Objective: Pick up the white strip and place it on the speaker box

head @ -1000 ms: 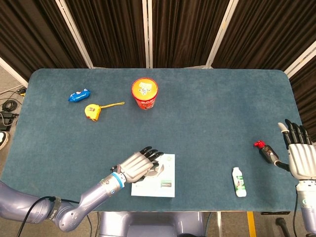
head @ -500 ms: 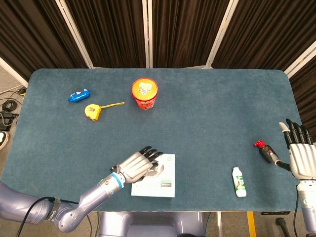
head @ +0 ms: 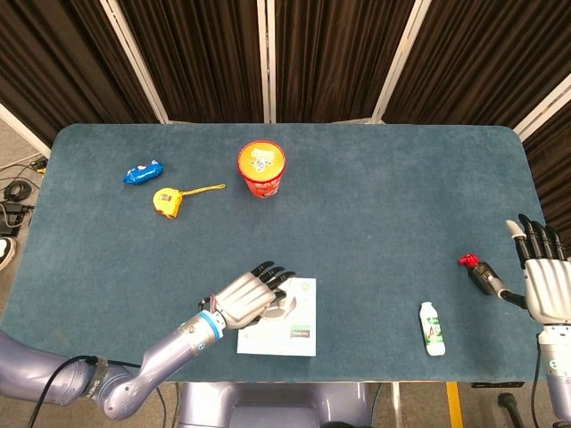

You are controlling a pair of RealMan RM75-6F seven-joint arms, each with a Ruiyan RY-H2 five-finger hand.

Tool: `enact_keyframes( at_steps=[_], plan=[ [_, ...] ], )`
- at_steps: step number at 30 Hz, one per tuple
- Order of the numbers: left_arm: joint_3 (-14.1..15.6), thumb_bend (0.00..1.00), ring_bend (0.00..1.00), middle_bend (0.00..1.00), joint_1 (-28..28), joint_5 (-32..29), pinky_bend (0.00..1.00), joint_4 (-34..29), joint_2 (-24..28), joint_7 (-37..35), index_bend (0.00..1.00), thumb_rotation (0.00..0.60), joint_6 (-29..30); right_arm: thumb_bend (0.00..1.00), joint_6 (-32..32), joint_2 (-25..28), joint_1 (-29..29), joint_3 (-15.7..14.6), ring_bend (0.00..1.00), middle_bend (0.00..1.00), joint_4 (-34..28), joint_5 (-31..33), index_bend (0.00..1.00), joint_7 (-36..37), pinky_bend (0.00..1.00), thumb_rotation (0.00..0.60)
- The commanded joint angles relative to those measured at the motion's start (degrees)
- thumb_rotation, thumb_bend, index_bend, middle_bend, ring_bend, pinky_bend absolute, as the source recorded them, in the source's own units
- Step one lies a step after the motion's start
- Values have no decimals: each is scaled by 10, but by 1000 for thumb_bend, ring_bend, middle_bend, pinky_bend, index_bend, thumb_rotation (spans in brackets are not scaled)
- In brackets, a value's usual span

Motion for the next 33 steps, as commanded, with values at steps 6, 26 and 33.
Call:
enact_keyframes(
  at_steps=[6,26,33],
  plan=[
    [14,984,0,0,6,11,0,8,-4,4,364,600,-7,115,0,1,-1,1,0,0,0,0,33,1,0,600],
    [8,984,0,0,10,15,0,14,-16,12,364,600,-7,115,-1,4,-3,4,0,0,-1,2,33,6,0,600],
    [1,984,0,0,9,11,0,14,-21,12,363,600,-5,115,-1,5,-3,5,0,0,0,3,36,9,0,600]
  ],
)
